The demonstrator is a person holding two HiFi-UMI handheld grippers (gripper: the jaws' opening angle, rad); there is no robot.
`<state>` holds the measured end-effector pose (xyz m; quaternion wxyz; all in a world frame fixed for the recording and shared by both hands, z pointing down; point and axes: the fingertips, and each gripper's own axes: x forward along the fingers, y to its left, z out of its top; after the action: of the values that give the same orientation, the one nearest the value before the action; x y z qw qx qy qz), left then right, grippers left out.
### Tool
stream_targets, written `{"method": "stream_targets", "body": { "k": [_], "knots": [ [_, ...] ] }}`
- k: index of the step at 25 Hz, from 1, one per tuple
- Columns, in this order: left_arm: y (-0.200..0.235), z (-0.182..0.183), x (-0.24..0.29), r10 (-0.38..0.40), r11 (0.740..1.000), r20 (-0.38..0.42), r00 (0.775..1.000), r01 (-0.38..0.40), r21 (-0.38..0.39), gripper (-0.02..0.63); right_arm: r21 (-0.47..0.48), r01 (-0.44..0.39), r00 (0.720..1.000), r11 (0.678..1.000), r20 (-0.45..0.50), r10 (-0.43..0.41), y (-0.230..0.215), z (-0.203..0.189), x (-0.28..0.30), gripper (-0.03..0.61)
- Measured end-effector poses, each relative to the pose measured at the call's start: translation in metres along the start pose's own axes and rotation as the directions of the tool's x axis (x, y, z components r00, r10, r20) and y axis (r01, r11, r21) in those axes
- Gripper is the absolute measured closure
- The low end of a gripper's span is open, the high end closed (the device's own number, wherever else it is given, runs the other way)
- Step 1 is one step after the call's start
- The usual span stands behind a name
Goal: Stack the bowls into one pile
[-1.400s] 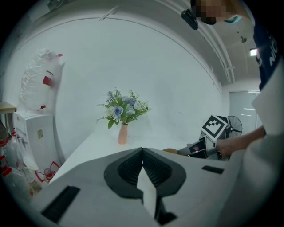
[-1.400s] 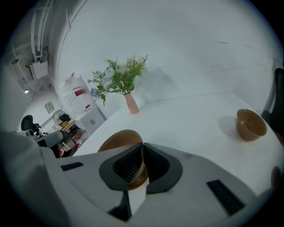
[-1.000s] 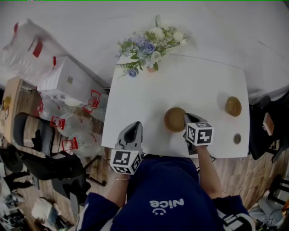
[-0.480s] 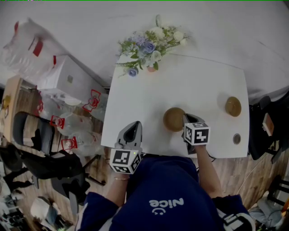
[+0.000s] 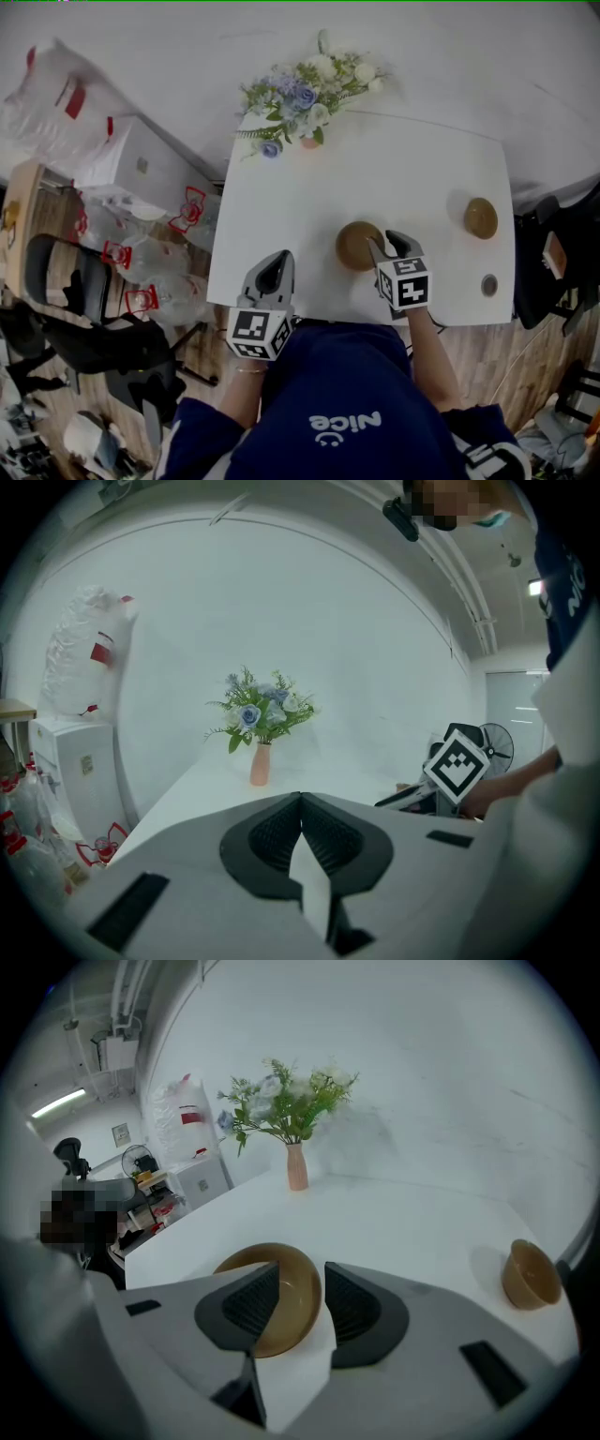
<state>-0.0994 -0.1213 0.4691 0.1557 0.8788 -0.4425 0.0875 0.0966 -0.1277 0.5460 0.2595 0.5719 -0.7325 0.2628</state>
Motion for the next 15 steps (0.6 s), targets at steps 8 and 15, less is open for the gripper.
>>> {"method": "stream_targets", "body": {
  "k": [8,15],
  "knots": [
    [-0.014,0.0,0.005,-0.045,0.999,0.001,0.999,0.045,-0.003,0.597,0.003,0.001,0.991,1.0,0.134,-0.001,0.002,0.027,-0.033,0.403],
    [-0.04,0.012,0.021,-0.122,0.992,0.02,0.992,0.122,0.005,0.597,0.074,0.083,0.967,0.994,0.235,-0.099,-0.027,0.043,-0.077,0.403]
  ]
}}
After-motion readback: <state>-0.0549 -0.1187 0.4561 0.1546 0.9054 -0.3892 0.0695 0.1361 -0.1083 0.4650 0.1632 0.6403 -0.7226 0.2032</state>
